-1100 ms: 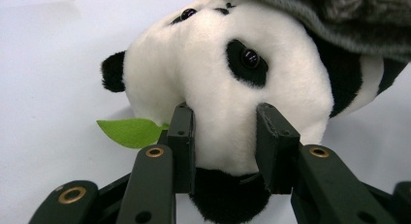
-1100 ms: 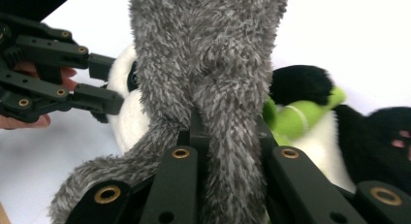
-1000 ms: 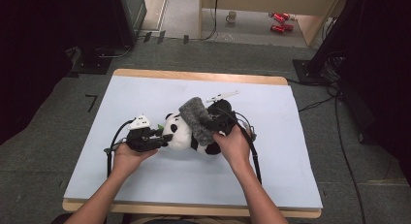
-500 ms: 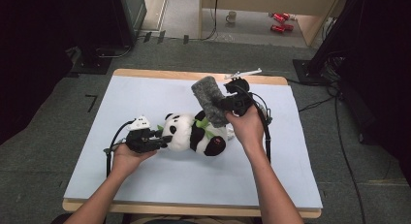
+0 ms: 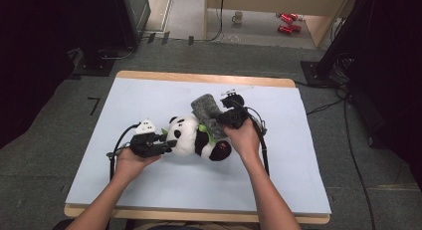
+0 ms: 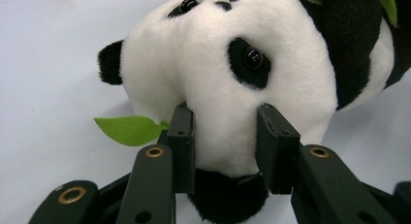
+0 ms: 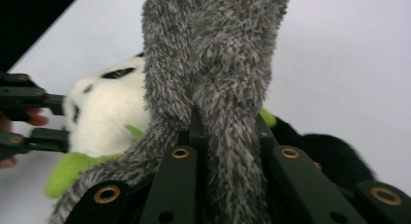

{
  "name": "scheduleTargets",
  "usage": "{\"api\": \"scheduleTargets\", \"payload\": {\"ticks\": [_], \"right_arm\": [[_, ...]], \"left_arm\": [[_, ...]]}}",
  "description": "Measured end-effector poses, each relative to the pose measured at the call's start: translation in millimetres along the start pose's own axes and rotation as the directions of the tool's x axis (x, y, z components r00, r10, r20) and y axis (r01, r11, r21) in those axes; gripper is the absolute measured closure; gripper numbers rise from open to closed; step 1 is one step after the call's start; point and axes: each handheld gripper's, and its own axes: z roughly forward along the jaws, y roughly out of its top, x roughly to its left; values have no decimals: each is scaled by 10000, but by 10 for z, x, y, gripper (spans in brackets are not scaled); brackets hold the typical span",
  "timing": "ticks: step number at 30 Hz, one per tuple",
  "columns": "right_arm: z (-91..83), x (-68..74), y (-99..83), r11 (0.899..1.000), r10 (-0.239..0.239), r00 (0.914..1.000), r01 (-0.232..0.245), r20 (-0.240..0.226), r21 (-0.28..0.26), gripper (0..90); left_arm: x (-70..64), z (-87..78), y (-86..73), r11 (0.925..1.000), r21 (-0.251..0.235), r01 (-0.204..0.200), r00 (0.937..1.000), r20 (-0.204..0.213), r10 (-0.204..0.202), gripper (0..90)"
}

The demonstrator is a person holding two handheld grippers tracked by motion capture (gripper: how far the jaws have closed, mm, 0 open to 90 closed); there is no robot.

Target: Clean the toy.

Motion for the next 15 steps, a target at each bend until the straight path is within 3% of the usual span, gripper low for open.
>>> {"api": "scheduleTargets", "payload": {"ticks": [2, 9, 15], "right_arm": [[-29, -57, -15, 10000, -16, 9995, 14, 331, 53, 795], [-109, -192, -89, 10000, -47, 9963, 40, 857, 85, 798], [-162, -237, -78, 10000, -62, 9944, 68, 1053, -57, 798]], "left_arm": [[0, -1, -1, 10000, 7, 17, 10000, 14, -17, 638], [2, 1, 0, 10000, -27, 52, 9999, 101, -51, 638], [1, -3, -6, 10000, -72, 53, 9999, 124, -52, 637]]}}
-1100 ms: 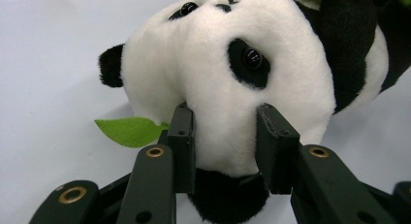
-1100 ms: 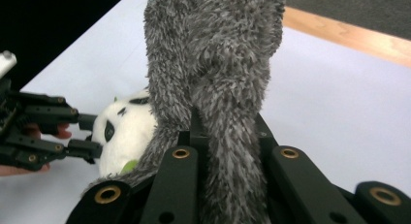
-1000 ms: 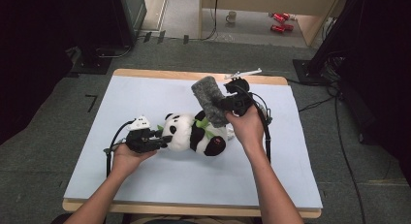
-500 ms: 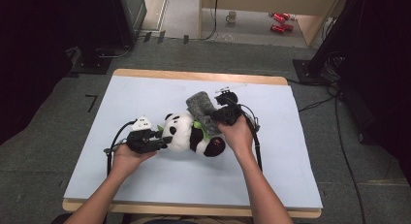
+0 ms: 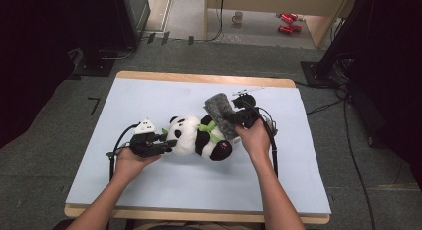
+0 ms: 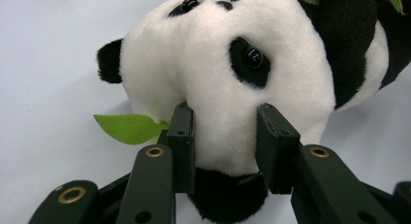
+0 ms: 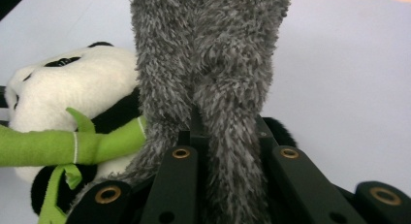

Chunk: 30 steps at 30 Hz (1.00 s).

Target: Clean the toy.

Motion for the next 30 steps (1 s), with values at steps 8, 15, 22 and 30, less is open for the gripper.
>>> {"api": "scheduleTargets", "payload": {"ticks": [8, 15, 22, 30], "right_arm": [[-269, -204, -11, 9982, 454, 9961, -423, 754, -414, 798], [-461, -347, -107, 9907, 1010, 9942, -972, 370, -951, 798], [-583, -134, 72, 9874, 560, 9981, -592, -262, -1467, 797], [-288, -121, 3, 9946, 686, 9970, -711, -352, -752, 797]], "left_arm": [[19, 2, -18, 10000, -21, 47, 10000, 68, -47, 636], [16, 8, -31, 10000, -74, -12, 10000, 80, 12, 634], [14, 5, -39, 10000, -73, -53, 10000, 84, 54, 633], [21, 6, -41, 10000, -51, 14, 9999, 105, -13, 634]]}}
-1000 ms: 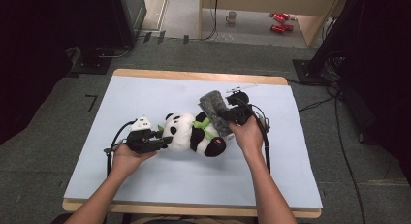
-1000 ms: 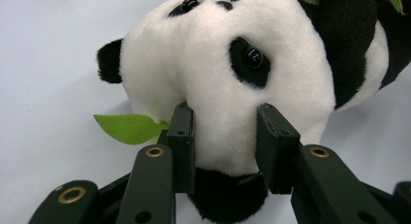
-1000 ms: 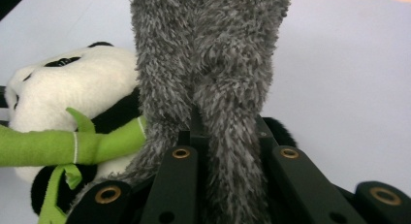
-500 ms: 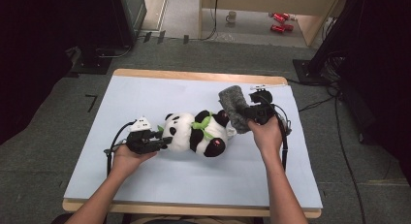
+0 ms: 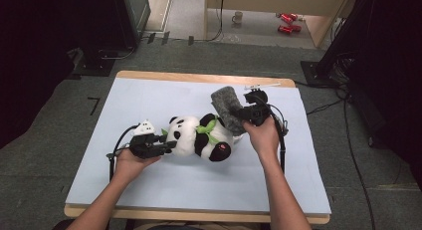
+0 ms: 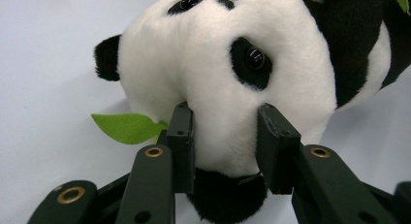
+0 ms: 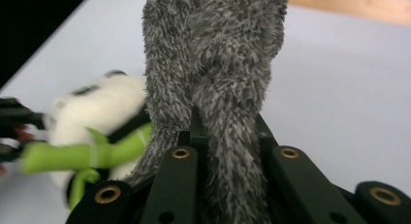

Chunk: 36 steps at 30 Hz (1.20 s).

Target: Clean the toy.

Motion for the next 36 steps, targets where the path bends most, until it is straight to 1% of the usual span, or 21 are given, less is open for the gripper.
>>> {"api": "scheduleTargets", "payload": {"ticks": [1, 2, 3, 5, 6, 8, 9, 13, 15, 17, 19, 22, 26, 29, 32, 36], "right_arm": [[16, -16, -22, 10000, 2, 10000, -2, 8, 24, 797], [38, -62, -77, 10000, 30, 10000, -31, -89, -84, 796], [43, -96, -117, 9997, 83, 9999, -84, -82, -236, 796], [26, -159, -181, 9996, 100, 9998, -95, 166, -283, 796], [19, -196, -211, 9996, 143, 9995, -136, 292, -229, 796], [15, -263, -282, 9996, 240, 9993, -235, 303, -157, 797], [14, -279, -318, 9996, 253, 9993, -250, 273, -141, 797], [25, -333, -412, 9997, 243, 9988, -244, 428, 22, 797], [49, -359, -447, 9992, 266, 9980, -283, 571, 286, 797], [62, -403, -486, 9986, 346, 9974, -370, 630, 374, 797], [39, -447, -504, 9984, 509, 9962, -525, 703, 209, 798], [-48, -493, -473, 9971, 759, 9946, -751, 709, -138, 797], [-215, -454, -346, 9950, 730, 9959, -691, 530, -715, 797], [-300, -372, -223, 9918, 690, 9972, -657, 271, -1097, 797], [-296, -254, -120, 9925, 431, 9990, -421, 66, -1146, 797], [-187, -115, -50, 9945, 204, 9996, -224, -201, -1023, 797]], "left_arm": [[0, 2, 2, 10000, 1, 40, 10000, -4, -40, 634], [-1, 4, 3, 10000, -11, 70, 10000, -8, -70, 634], [-2, 5, 4, 10000, -7, 78, 10000, -21, -78, 634], [-5, 5, 6, 10000, 8, 76, 10000, -52, -76, 634], [-5, 4, 6, 10000, 20, 66, 10000, -52, -66, 634], [-2, 4, 4, 10000, 30, 65, 10000, -37, -65, 634], [-3, 3, 5, 10000, 33, 68, 10000, -40, -68, 634], [-11, 3, 5, 10000, 46, 59, 9999, -83, -58, 633], [-12, 2, 4, 10000, 49, 49, 9999, -91, -48, 633], [-11, 2, 2, 10000, 36, 62, 9999, -87, -62, 633], [-8, 2, 2, 10000, 34, 65, 10000, -71, -64, 633], [-7, 3, 2, 10000, 33, 61, 10000, -67, -61, 633], [-9, 2, 1, 10000, 41, 55, 10000, -74, -54, 632], [-10, 2, 2, 10000, 48, 49, 9999, -89, -49, 632], [-7, 2, 2, 10000, 42, 57, 10000, -71, -56, 632], [-4, 2, 0, 10000, 29, 67, 10000, -55, -67, 632]]}}
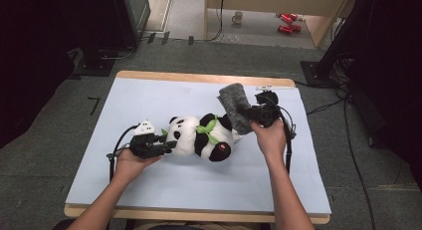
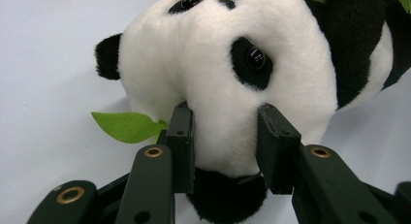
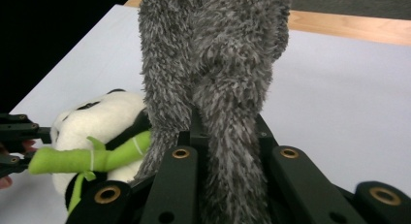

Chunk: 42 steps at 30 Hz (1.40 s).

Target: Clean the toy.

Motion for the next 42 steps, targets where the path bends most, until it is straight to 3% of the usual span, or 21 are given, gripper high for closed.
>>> {"api": "scheduleTargets", "payload": {"ticks": [5, 9, 20, 28, 32, 37, 42], "right_arm": [[209, 110, -38, 9981, -208, 9996, 219, -190, 576, 796], [276, 103, -116, 9977, -272, 9995, 280, -145, 613, 796], [193, -106, -334, 9986, 44, 9999, -50, 113, 529, 797], [130, -311, -509, 9939, 423, 9979, -471, 496, 1000, 797], [14, -357, -511, 9952, 611, 9970, -644, 466, 736, 796], [-148, -259, -400, 9988, 410, 9988, -418, 276, 274, 796], [-167, -23, -273, 10000, -42, 9996, 43, -282, 57, 796]], "left_arm": [[4, 0, 0, 10000, 1, 15, 10000, 16, -15, 632], [1, 3, 3, 10000, -22, 76, 10000, 15, -76, 632], [2, 4, 4, 9999, -31, 120, 9999, 40, -119, 632], [0, 3, 0, 9999, 0, 106, 9999, 9, -106, 632], [1, 3, -2, 9999, 3, 112, 9999, 12, -112, 632], [-1, 3, -2, 9999, 20, 104, 9999, 2, -104, 632], [2, 3, -1, 9999, 21, 110, 9999, 11, -110, 631]]}}
